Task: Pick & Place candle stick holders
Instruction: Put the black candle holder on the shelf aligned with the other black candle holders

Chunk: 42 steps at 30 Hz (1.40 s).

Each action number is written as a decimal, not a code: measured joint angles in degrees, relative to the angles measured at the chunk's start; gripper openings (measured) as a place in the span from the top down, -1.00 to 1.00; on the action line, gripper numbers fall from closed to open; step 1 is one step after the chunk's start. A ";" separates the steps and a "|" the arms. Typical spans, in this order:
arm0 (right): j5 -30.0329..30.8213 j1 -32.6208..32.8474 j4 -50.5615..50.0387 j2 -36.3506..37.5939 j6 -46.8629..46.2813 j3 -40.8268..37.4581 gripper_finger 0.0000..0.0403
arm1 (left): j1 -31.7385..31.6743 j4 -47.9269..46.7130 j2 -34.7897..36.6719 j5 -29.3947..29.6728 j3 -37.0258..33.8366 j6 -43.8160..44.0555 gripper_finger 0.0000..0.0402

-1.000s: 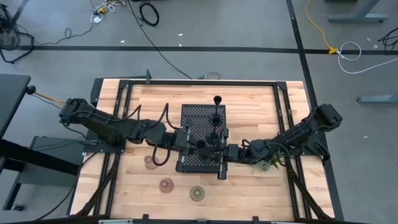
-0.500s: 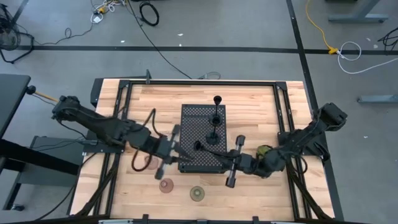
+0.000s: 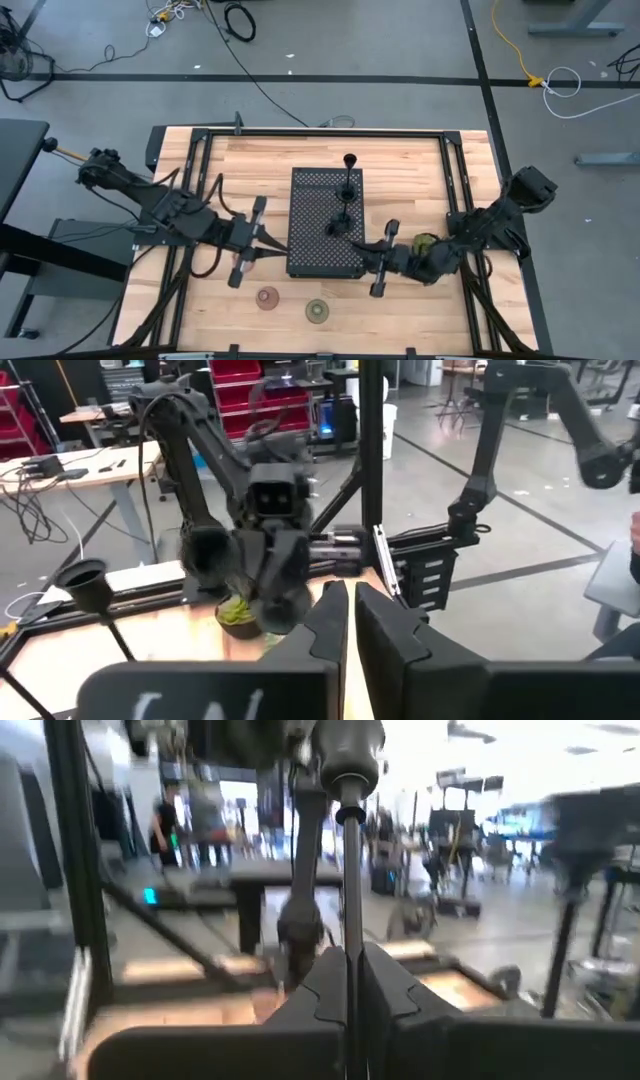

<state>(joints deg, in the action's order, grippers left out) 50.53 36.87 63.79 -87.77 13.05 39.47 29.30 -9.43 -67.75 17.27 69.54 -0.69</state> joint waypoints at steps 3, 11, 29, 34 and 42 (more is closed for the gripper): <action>-7.61 -1.71 10.38 -0.54 3.90 -4.38 0.99 | 0.35 0.06 0.00 0.85 0.00 0.00 0.88; -24.35 -8.18 25.87 -11.08 7.31 -4.75 0.99 | 0.26 0.87 -0.07 1.21 0.00 -0.02 0.89; -28.07 -10.61 26.21 -17.49 8.48 -0.66 0.99 | 0.26 2.21 -0.09 2.67 0.00 0.45 0.89; -29.15 -12.31 26.08 -19.43 7.81 0.73 0.99 | 0.26 2.27 -0.11 2.68 0.00 0.44 0.89; -29.66 -12.81 26.29 -19.91 8.32 0.71 0.99 | 0.26 2.25 -0.11 2.66 0.00 0.48 0.89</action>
<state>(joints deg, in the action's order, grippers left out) 20.87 24.06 90.08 -107.68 21.37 40.18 29.56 -7.18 -67.85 19.92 69.54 -0.21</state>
